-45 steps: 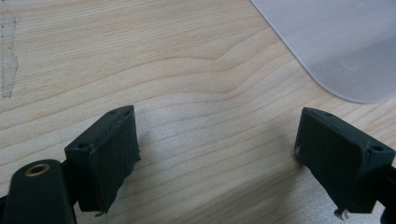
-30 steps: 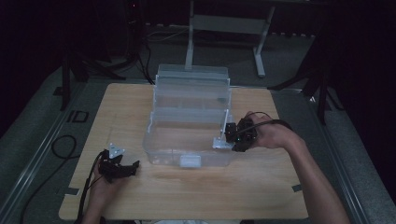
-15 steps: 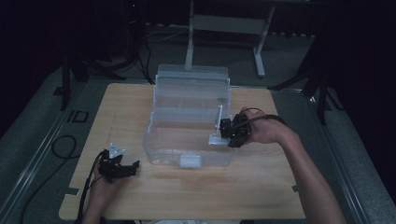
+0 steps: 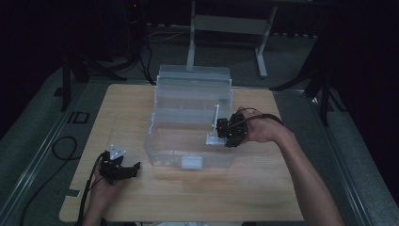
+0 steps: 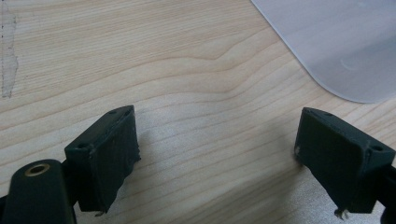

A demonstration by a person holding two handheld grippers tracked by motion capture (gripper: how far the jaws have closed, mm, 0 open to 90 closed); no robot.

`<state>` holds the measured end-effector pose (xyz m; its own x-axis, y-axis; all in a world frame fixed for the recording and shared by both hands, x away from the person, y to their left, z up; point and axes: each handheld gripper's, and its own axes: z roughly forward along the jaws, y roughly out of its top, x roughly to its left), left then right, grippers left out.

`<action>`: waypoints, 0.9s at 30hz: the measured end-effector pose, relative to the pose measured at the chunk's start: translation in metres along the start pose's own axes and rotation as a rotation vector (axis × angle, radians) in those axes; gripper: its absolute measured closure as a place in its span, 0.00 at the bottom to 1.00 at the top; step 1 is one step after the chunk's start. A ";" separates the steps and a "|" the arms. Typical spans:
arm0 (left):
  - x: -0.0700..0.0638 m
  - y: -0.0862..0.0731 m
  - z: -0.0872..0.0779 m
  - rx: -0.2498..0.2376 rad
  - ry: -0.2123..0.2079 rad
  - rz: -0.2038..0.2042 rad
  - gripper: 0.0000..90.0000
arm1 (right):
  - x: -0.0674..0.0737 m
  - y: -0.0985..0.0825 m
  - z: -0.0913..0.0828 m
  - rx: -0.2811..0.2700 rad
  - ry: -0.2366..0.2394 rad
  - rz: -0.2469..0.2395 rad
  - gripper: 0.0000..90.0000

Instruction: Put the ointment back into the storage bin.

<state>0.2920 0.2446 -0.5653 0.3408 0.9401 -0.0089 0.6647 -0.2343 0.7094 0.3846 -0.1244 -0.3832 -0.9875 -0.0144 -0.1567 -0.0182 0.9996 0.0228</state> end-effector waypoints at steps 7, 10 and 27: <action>0.000 0.000 0.000 0.000 0.001 0.001 0.15 | -0.001 0.004 0.005 0.008 0.002 0.001 0.78; 0.000 0.000 0.000 0.000 0.000 0.000 0.15 | -0.002 0.006 0.007 0.007 0.009 -0.001 0.78; 0.000 0.000 0.000 0.001 0.000 0.001 0.15 | -0.003 0.014 0.016 0.016 0.028 0.004 0.78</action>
<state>0.2920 0.2447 -0.5652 0.3412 0.9399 -0.0081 0.6650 -0.2353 0.7088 0.3901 -0.1097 -0.3981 -0.9916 -0.0105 -0.1292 -0.0115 0.9999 0.0071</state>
